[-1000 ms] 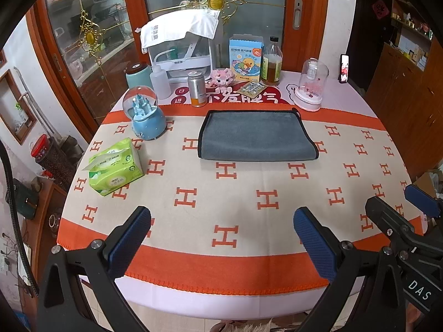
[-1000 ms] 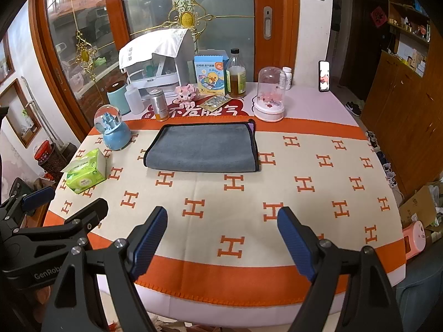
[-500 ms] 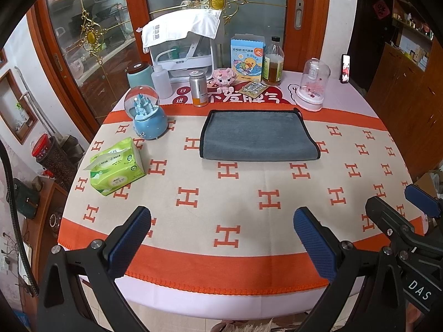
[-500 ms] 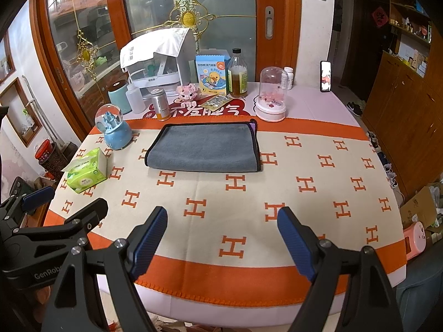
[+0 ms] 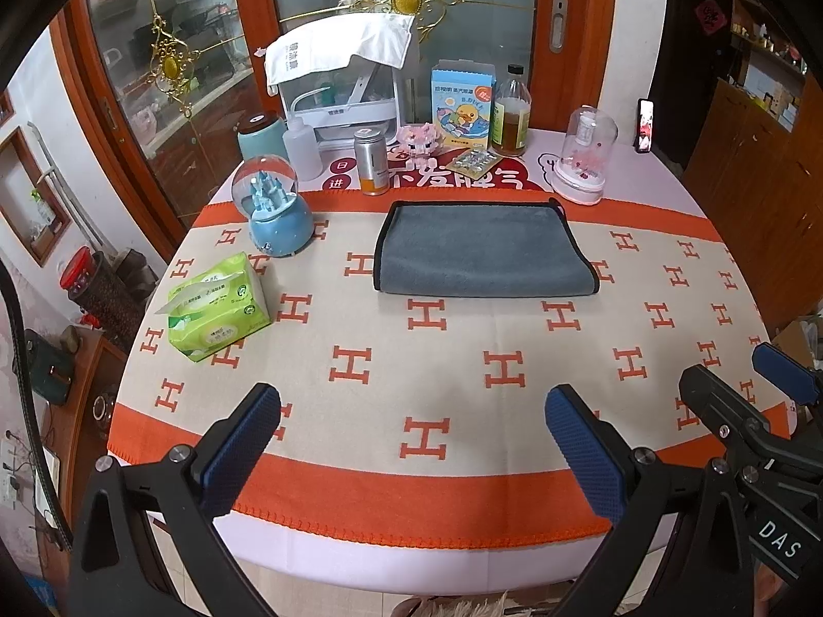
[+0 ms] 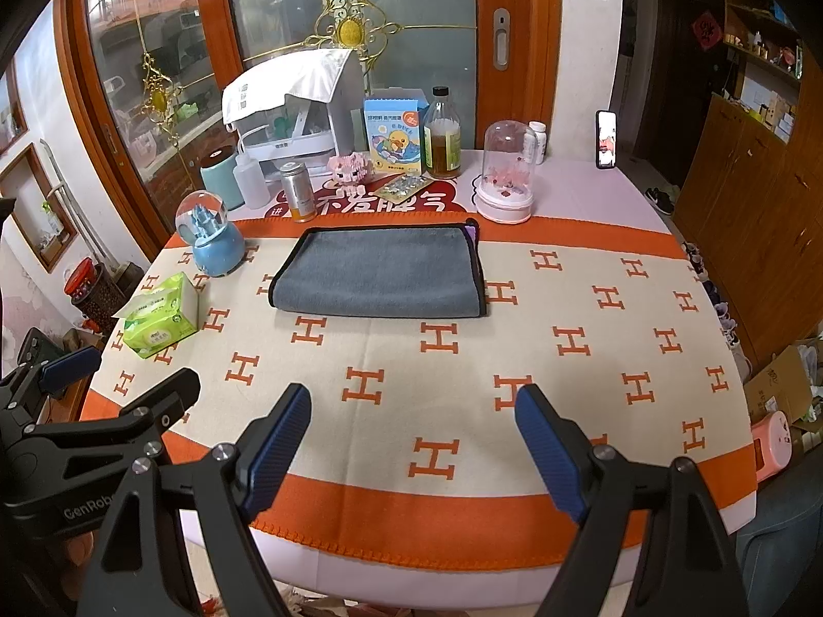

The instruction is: Fold towel

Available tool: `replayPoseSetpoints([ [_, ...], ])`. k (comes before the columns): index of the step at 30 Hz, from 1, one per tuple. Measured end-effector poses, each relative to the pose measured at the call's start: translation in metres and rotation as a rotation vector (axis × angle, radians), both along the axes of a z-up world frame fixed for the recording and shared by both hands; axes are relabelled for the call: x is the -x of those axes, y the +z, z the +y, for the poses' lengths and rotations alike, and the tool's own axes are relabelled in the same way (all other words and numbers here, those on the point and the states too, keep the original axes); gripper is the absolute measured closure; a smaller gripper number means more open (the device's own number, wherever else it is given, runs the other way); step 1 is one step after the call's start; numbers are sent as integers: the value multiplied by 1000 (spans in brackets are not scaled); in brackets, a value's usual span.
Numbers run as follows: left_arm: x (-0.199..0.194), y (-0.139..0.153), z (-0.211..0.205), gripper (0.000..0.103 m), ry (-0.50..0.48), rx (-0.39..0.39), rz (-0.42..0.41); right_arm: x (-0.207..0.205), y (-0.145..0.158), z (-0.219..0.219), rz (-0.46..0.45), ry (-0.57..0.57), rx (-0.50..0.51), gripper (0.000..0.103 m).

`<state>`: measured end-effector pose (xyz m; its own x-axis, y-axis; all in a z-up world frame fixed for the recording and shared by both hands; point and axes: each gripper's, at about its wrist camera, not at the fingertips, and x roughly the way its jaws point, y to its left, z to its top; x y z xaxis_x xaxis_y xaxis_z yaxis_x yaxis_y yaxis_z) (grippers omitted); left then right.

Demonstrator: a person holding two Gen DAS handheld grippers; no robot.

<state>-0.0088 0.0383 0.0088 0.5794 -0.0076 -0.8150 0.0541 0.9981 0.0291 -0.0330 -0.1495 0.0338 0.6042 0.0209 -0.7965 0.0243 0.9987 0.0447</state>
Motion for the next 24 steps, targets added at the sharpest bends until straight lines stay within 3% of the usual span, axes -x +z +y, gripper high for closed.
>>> replayPoseSetpoints([
  [24,-4,-6,7,1,4,-11,16,-1,-4,5,5,2,1,21],
])
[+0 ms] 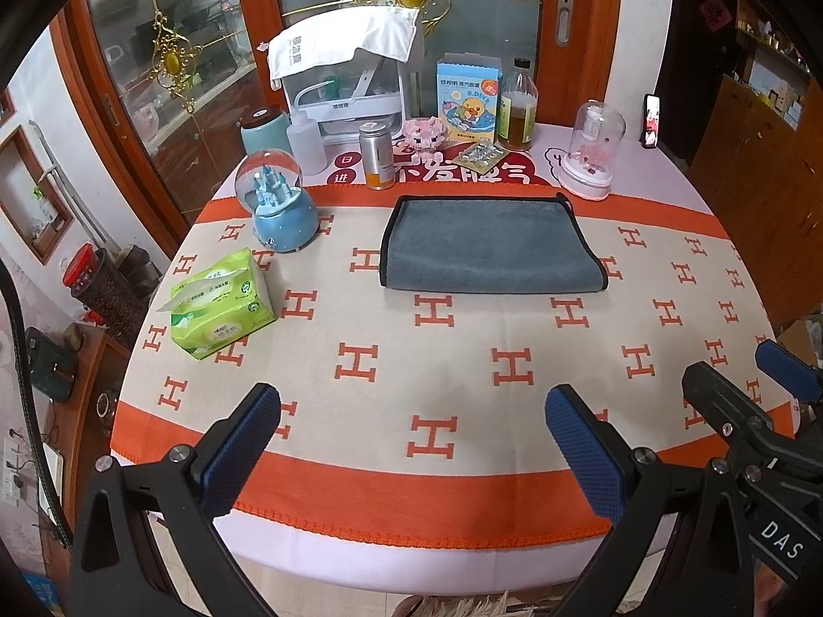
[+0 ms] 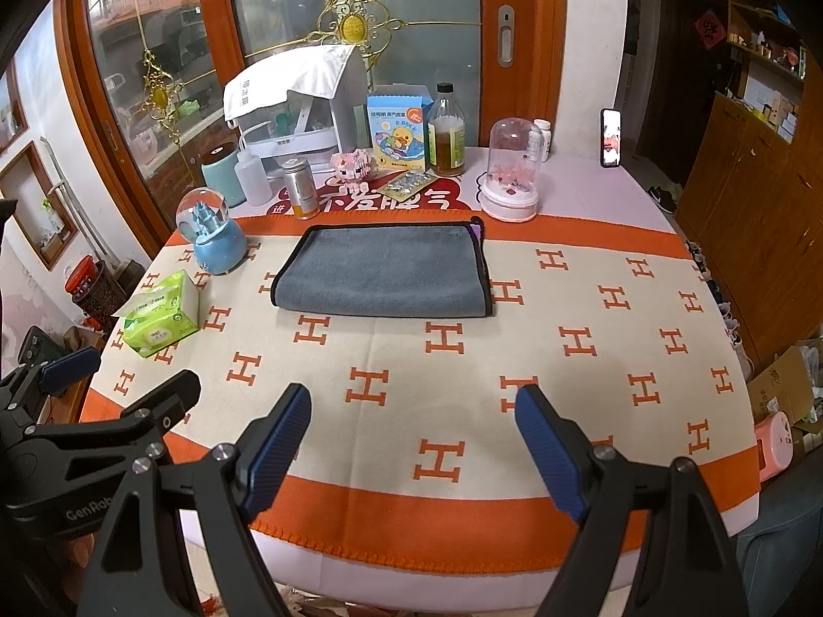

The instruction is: Fold towel

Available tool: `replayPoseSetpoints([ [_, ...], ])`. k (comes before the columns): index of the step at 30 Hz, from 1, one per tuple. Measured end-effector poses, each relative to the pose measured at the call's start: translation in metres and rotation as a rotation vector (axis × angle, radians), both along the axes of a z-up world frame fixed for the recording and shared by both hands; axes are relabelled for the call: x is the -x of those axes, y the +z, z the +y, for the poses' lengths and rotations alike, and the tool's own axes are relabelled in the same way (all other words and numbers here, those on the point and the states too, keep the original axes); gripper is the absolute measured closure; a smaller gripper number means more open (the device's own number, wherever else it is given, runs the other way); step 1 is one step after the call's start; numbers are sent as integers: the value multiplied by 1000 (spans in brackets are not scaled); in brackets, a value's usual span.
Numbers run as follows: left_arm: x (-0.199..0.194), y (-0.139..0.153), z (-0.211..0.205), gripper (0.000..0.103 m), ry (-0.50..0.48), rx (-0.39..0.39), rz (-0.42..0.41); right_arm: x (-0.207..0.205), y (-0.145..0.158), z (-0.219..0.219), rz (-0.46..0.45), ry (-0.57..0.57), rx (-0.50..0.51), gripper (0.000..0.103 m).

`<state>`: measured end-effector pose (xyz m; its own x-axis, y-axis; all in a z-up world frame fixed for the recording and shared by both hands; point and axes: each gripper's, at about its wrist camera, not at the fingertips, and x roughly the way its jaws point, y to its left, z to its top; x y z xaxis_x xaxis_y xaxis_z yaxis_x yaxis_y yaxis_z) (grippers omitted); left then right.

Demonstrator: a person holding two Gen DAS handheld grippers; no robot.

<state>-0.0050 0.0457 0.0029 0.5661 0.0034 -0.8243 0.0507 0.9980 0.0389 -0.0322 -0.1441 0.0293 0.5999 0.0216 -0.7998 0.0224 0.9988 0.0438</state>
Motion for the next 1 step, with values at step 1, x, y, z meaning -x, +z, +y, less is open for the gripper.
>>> replayPoseSetpoints([
  [1,0,0,1,1,0,0,0,0,0,0,0,0,0,21],
])
